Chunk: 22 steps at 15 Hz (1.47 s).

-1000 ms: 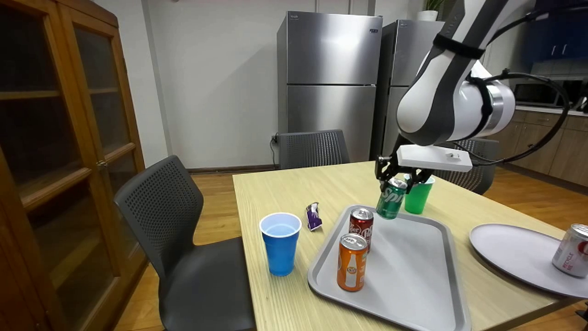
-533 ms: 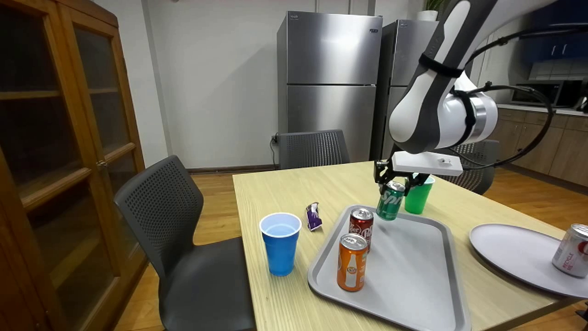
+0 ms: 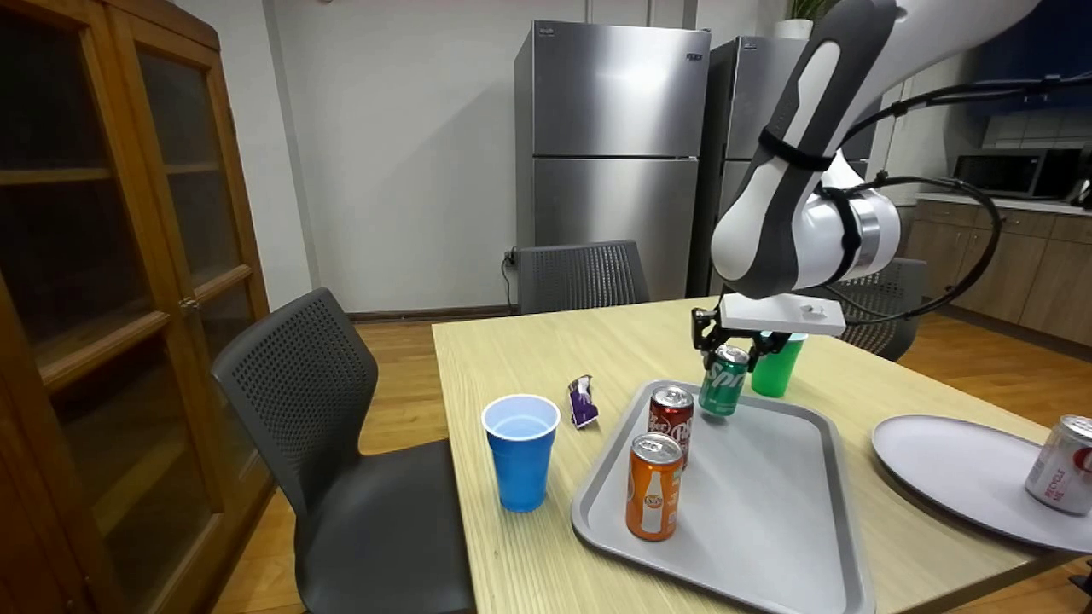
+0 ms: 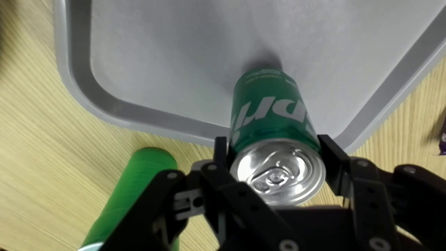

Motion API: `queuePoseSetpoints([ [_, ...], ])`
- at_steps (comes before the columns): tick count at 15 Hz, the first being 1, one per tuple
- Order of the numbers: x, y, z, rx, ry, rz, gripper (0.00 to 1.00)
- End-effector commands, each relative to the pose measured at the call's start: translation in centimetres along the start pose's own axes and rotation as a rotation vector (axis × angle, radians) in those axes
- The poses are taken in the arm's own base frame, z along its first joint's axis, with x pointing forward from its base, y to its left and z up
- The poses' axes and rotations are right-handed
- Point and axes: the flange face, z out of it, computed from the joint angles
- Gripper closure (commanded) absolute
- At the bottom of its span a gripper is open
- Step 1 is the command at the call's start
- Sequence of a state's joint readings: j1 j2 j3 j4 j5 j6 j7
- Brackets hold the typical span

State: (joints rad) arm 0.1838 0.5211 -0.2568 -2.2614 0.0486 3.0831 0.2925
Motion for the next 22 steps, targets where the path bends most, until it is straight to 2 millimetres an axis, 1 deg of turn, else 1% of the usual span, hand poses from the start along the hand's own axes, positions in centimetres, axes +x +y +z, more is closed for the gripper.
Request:
queuePoseSetpoints([
  [1,1.3,-0.5,0.9,-0.017,-0.011,0.028,0.61],
  [2,1.4,-0.5,1.2,-0.023,-0.015,0.028,0.61],
  [3,1.5,-0.5,1.3,-0.027,-0.014,0.027,0.16],
  [5,1.7,-0.3,1.1,-0.022,-0.005,0.025,0.03],
  [6,1.9,-0.2,0.5,-0.013,-0.001,0.029,0.00],
  [8,2.2,-0.1,-0.5,-0.007,0.015,0.037,0.00],
  [11,2.6,0.3,-2.7,0.001,0.036,0.048,0.00],
  [14,3.0,1.3,-4.7,0.006,0.057,0.066,0.00],
  [17,2.8,3.3,-6.7,-0.003,0.059,0.098,0.00],
  [22,1.9,8.0,-9.4,-0.033,0.037,0.172,0.00],
])
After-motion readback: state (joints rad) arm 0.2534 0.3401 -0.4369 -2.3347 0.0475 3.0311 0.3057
